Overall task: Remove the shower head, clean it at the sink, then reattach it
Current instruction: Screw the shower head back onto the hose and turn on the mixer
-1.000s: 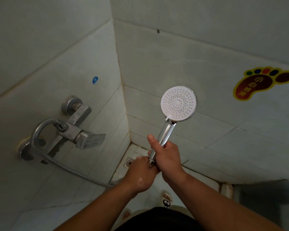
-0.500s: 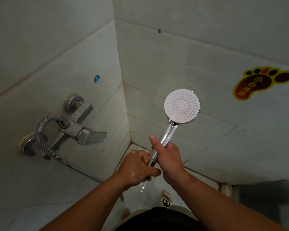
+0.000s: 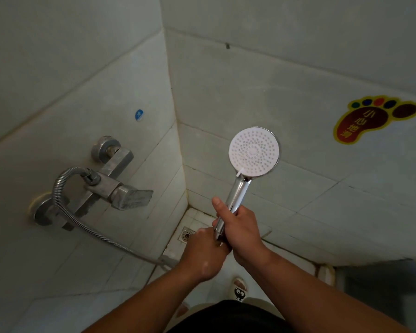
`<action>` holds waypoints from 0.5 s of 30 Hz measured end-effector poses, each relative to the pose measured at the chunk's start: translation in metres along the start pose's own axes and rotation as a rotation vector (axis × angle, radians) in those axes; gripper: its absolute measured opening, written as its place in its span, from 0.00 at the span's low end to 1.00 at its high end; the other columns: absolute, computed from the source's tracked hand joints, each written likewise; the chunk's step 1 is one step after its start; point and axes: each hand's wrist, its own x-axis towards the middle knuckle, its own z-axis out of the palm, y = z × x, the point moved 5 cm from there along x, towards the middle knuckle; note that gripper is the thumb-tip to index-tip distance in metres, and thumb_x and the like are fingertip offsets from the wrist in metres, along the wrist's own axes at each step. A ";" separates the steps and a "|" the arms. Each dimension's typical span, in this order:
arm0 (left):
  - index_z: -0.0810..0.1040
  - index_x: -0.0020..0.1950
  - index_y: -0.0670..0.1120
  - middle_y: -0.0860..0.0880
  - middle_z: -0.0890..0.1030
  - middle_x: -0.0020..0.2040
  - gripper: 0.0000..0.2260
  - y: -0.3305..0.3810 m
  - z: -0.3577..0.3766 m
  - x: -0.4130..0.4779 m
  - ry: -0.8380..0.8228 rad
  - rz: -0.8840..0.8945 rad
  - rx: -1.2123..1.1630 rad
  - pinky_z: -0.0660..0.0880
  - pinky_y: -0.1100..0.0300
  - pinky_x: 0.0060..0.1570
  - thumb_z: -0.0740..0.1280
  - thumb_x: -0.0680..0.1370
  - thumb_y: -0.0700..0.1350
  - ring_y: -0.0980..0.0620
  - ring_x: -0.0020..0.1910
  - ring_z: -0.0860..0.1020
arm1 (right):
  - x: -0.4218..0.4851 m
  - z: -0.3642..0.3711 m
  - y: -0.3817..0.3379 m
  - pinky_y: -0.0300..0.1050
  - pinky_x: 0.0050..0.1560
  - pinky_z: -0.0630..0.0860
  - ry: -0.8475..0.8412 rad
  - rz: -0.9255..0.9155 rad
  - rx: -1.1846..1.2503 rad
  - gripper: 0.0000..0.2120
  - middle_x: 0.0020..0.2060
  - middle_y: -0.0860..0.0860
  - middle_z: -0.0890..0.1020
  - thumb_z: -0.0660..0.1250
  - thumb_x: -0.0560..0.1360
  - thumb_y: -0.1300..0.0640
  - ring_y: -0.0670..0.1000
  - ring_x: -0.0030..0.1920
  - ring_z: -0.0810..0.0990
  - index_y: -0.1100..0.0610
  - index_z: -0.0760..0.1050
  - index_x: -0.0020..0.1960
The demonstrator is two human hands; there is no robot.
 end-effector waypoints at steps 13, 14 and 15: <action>0.83 0.39 0.44 0.47 0.87 0.34 0.10 -0.008 -0.017 -0.005 -0.060 -0.098 -0.207 0.83 0.58 0.39 0.77 0.73 0.49 0.52 0.33 0.86 | 0.004 -0.005 0.013 0.44 0.35 0.78 -0.002 0.061 -0.003 0.20 0.28 0.54 0.80 0.75 0.72 0.43 0.51 0.30 0.80 0.60 0.76 0.40; 0.83 0.38 0.44 0.47 0.86 0.32 0.11 -0.010 -0.015 -0.003 -0.047 -0.099 -0.217 0.81 0.59 0.36 0.78 0.72 0.50 0.52 0.31 0.85 | 0.003 -0.004 0.013 0.44 0.35 0.79 -0.022 0.065 0.012 0.21 0.29 0.55 0.81 0.75 0.73 0.42 0.51 0.31 0.80 0.60 0.76 0.41; 0.82 0.40 0.43 0.47 0.85 0.32 0.11 -0.012 -0.013 -0.002 -0.104 -0.117 -0.269 0.79 0.60 0.33 0.78 0.73 0.50 0.51 0.29 0.84 | 0.003 -0.003 0.013 0.44 0.36 0.79 -0.054 0.060 0.021 0.21 0.31 0.55 0.81 0.74 0.73 0.42 0.52 0.31 0.81 0.61 0.77 0.42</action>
